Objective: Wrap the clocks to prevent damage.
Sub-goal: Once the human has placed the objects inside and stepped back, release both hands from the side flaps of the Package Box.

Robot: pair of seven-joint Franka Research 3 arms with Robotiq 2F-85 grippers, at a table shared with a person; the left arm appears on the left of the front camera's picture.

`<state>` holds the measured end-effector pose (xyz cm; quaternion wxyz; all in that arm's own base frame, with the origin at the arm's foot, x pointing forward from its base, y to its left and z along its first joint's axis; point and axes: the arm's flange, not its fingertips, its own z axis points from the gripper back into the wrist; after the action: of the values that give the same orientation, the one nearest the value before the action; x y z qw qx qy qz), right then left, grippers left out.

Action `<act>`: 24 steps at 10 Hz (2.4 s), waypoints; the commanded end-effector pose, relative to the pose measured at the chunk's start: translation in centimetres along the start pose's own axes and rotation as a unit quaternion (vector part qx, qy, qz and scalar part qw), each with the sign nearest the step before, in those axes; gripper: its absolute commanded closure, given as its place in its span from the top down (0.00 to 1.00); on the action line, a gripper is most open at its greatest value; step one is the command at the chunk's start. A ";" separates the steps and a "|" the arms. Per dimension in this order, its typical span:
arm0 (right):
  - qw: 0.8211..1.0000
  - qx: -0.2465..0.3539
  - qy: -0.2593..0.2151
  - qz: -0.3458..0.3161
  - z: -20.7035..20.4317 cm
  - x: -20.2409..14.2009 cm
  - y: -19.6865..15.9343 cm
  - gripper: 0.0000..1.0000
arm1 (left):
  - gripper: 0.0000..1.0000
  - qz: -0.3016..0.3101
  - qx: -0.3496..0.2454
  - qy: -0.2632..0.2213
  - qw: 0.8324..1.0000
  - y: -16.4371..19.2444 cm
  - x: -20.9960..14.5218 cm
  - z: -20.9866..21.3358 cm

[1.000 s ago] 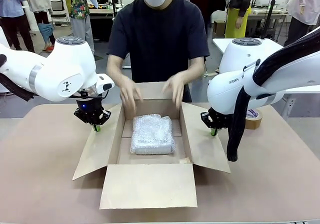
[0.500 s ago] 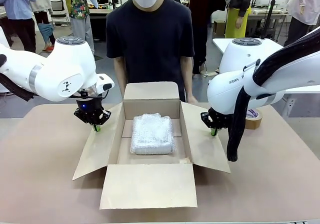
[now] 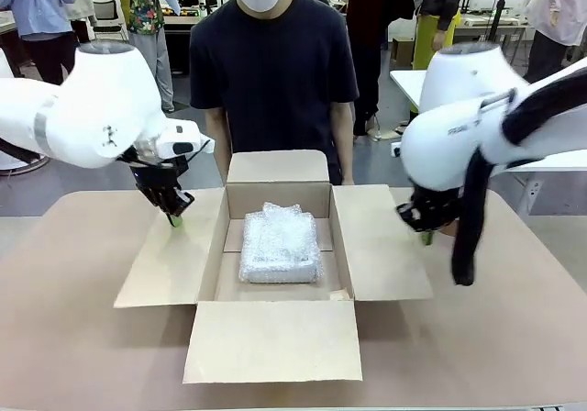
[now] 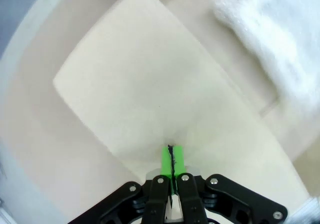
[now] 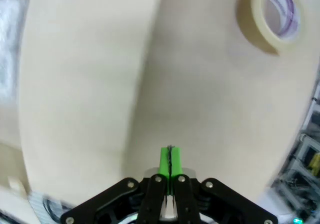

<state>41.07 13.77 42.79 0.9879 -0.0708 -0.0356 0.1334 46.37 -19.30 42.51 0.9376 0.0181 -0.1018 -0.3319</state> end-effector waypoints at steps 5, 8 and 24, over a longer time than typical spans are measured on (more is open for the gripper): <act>0.987 -0.047 0.020 0.154 9.8 -5.3 -8.4 0.01 | 0.00 -0.290 0.034 0.027 0.956 6.5 -7.8 9.9; 0.986 -0.052 0.020 0.156 10.6 -5.5 -8.2 0.01 | 0.00 -0.263 0.004 0.039 0.964 5.8 -6.5 9.1; 0.832 0.009 0.010 0.554 10.1 -6.5 -9.4 0.01 | 0.00 -0.469 0.011 0.016 0.883 9.5 -10.0 13.2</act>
<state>36.44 4.06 53.55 0.7600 -0.0530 0.0242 0.6473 41.99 -5.26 54.59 0.6736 0.0694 -0.0716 -0.7324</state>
